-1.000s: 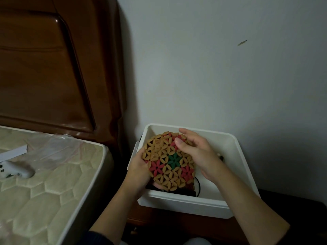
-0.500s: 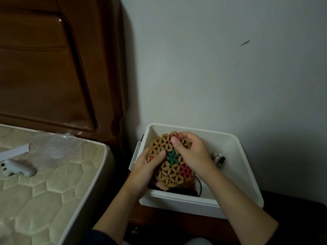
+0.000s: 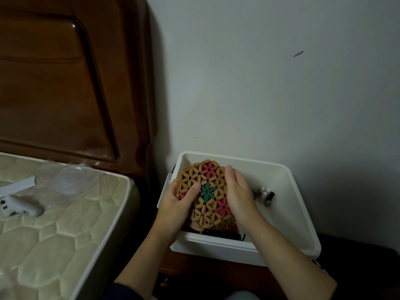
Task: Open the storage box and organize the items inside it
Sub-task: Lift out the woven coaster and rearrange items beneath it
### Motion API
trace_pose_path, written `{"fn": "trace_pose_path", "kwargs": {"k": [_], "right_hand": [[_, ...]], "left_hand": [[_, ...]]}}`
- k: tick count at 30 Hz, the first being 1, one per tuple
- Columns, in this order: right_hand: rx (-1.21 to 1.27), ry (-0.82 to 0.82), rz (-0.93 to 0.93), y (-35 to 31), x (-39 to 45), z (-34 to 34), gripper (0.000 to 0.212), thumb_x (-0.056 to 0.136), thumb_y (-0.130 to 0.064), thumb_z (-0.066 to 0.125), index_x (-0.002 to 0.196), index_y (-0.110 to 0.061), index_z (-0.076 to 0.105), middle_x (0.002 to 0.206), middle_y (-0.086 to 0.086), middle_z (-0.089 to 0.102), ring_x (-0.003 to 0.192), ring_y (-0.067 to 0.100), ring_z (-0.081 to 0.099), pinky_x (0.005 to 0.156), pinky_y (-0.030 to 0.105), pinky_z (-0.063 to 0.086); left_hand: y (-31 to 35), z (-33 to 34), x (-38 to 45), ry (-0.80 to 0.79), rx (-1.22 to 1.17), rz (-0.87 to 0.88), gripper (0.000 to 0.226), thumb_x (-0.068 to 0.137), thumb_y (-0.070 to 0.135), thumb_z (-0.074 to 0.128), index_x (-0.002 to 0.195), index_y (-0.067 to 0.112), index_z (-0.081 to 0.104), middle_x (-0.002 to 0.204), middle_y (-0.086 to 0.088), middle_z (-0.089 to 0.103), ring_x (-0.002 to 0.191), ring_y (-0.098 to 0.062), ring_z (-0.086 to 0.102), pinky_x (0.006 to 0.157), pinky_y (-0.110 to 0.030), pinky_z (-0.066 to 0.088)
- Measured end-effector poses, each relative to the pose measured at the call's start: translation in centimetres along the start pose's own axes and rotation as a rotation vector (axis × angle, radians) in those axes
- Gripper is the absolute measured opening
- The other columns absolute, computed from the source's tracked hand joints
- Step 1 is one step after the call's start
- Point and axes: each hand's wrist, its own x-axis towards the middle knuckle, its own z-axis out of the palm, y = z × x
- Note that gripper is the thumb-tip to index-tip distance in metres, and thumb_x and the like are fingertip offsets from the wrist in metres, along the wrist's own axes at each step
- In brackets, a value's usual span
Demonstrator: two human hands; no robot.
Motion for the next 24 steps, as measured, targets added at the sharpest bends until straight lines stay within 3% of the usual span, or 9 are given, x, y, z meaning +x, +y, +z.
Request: {"fn": "trace_pose_path", "kwargs": {"k": [3,7,9,12,14,18,20,22,24], "right_hand": [[-0.091,0.048,-0.103,0.6,-0.3,0.7,0.043,0.11,-0.058,0.03,0.124,-0.037,0.064,0.112,-0.013,0.073,0.109,0.006,0.068,0.098,0.04,0.058],[0.007,-0.104,0.063,0.5,0.6,-1.0,0.057,0.104,-0.072,0.026,0.133,-0.042,0.064,0.124,-0.013,0.071,0.117,0.008,0.066,0.102,0.041,0.056],[0.0,-0.046,0.155,1.1,1.7,-2.2,0.059,0.106,-0.069,0.027,0.138,-0.034,0.061,0.131,-0.007,0.066,0.119,0.017,0.064,0.103,0.046,0.054],[-0.126,0.083,0.344,2.9,3.3,-4.3,0.034,0.109,-0.034,0.048,0.128,-0.01,0.064,0.109,0.002,0.069,0.091,0.022,0.069,0.084,0.042,0.059],[-0.284,0.002,0.565,4.4,3.6,-5.2,0.024,0.101,-0.019,0.058,0.12,-0.006,0.064,0.106,0.01,0.071,0.083,0.022,0.068,0.071,0.035,0.055],[-0.456,-0.282,0.815,7.1,3.1,-4.8,0.025,0.097,-0.028,0.064,0.118,-0.016,0.06,0.117,0.014,0.067,0.096,0.027,0.069,0.082,0.041,0.059],[-0.463,-0.298,0.836,7.8,3.3,-4.5,0.029,0.098,-0.035,0.064,0.121,-0.017,0.059,0.115,0.011,0.065,0.099,0.029,0.068,0.08,0.041,0.06],[-0.394,-0.285,0.87,7.8,3.6,-4.4,0.027,0.098,-0.038,0.066,0.111,-0.015,0.063,0.112,0.012,0.068,0.1,0.031,0.069,0.09,0.044,0.062],[-0.381,-0.274,0.875,7.5,3.6,-4.5,0.022,0.097,-0.039,0.068,0.097,-0.018,0.062,0.103,0.01,0.067,0.093,0.029,0.067,0.085,0.044,0.061]], "left_hand": [[-0.1,0.2,0.0,0.042,0.042,0.05,0.031,0.094,0.044,0.075,0.123,0.036,0.068,0.12,-0.002,0.078,0.108,-0.023,0.077,0.082,-0.041,0.066],[-0.2,0.5,-0.1,0.072,0.033,0.068,0.035,0.094,0.041,0.076,0.126,0.03,0.067,0.118,-0.002,0.079,0.107,-0.023,0.077,0.083,-0.042,0.066],[-0.3,0.5,-0.2,0.089,0.011,0.07,0.036,0.091,0.042,0.078,0.124,0.031,0.067,0.118,-0.001,0.079,0.106,-0.023,0.078,0.082,-0.043,0.066],[-0.4,0.4,0.0,0.127,-0.011,0.077,0.032,0.09,0.044,0.08,0.119,0.037,0.068,0.117,0.001,0.079,0.105,-0.022,0.078,0.077,-0.041,0.066],[-0.5,0.4,0.1,0.148,-0.012,0.072,0.033,0.086,0.049,0.082,0.115,0.041,0.068,0.116,0.002,0.079,0.103,-0.023,0.079,0.073,-0.045,0.067],[-0.7,0.2,0.2,0.16,0.001,0.078,0.038,0.084,0.054,0.082,0.115,0.04,0.067,0.117,0.001,0.078,0.103,-0.024,0.079,0.068,-0.052,0.066],[-0.8,0.1,0.2,0.162,0.008,0.082,0.04,0.084,0.055,0.082,0.117,0.039,0.067,0.118,0.001,0.078,0.104,-0.025,0.078,0.069,-0.054,0.066],[-0.9,0.1,0.3,0.166,0.017,0.089,0.039,0.084,0.055,0.082,0.117,0.04,0.067,0.118,0.001,0.078,0.105,-0.024,0.078,0.073,-0.051,0.066],[-0.9,0.0,0.3,0.17,0.013,0.092,0.035,0.086,0.053,0.082,0.116,0.041,0.068,0.118,0.001,0.078,0.105,-0.023,0.078,0.075,-0.048,0.067]]}}
